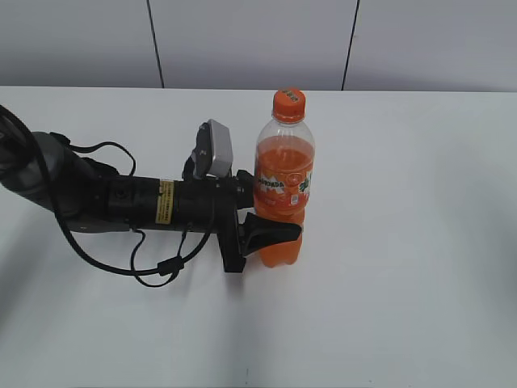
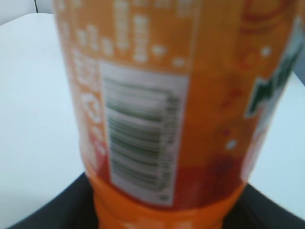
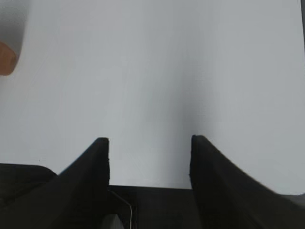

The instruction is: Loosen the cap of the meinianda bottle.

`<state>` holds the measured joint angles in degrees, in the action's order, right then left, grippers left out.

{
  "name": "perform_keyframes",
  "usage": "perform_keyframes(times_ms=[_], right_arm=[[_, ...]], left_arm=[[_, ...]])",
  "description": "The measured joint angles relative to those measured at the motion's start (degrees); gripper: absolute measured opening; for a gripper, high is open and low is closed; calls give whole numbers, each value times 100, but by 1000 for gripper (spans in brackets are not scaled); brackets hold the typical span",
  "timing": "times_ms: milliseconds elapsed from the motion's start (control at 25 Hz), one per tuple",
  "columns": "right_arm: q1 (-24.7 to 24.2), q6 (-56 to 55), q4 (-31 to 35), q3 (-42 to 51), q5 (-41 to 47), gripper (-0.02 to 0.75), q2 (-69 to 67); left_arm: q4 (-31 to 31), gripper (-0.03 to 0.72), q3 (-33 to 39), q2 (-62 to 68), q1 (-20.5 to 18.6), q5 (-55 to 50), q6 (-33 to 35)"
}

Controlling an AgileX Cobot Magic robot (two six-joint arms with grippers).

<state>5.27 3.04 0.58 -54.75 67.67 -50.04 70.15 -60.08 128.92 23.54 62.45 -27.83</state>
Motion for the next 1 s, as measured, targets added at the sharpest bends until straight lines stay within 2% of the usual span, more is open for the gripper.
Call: perform_keyframes(times_ms=[360,600,760,880,1000], right_arm=[[0,0,95,-1248,191,405,-1811],[0,0,595,-1899,191,405,-2705],[32,-7,705,-2155,191,405,-3095],[213,-7,699,-2313,196,405,-3288],[611,-7,699,-2484,202,405,-3470]], left_arm=[[0,395,0,0,0,13,0],[0,395,0,0,0,13,0],[0,394,0,0,0,13,0],[0,394,0,0,0,13,0],[0,394,0,0,0,13,0]])
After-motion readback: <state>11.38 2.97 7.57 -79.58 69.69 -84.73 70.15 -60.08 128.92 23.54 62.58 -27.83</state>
